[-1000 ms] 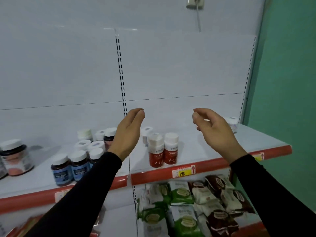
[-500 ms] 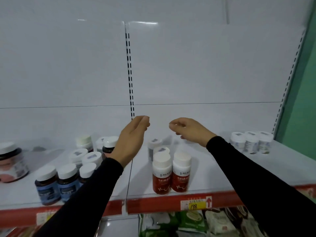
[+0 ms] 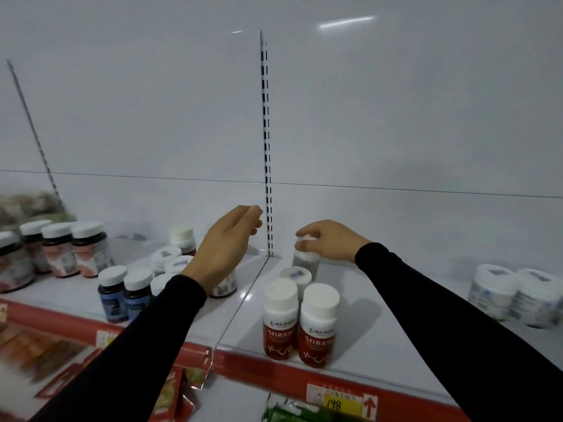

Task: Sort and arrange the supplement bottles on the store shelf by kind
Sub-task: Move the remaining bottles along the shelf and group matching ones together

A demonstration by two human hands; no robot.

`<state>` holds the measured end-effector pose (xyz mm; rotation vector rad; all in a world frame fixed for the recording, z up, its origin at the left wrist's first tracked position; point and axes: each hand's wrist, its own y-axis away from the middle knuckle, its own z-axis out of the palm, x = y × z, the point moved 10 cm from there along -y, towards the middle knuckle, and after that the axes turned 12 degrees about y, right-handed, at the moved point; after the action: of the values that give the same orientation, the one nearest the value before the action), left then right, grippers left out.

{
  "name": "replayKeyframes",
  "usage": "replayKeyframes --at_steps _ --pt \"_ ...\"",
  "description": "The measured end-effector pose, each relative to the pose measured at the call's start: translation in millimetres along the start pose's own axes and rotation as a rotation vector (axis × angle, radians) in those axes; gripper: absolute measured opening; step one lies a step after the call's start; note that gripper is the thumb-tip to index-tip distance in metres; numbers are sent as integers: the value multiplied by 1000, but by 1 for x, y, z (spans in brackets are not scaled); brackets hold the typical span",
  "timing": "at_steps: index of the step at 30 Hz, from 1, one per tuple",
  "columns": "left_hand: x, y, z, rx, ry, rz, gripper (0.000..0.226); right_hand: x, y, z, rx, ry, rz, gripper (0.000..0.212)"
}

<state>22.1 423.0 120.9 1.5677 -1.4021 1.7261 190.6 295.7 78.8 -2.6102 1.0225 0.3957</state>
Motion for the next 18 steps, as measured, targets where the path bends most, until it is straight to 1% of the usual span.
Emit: replayKeyframes --at_steps 4,5,7,10,12,15,18 --pt "25 0 27 -19 -42 42 26 18 24 -51 136 -347 20 29" --pt "33 0 37 -31 -64 49 26 20 32 -65 162 -421 19 27" --pt "48 0 60 -70 -118 60 33 20 47 -94 216 -512 2 31" --pt "64 6 97 -154 -145 56 47 14 71 -132 274 -580 -50 32" --pt "73 13 117 -204 -109 51 54 7 88 -150 311 -580 -81 33" --pt "85 21 138 -282 46 45 46 1 107 -166 378 -553 -84 42" --pt "92 27 152 -323 91 51 45 2 121 -172 428 -508 -39 55"
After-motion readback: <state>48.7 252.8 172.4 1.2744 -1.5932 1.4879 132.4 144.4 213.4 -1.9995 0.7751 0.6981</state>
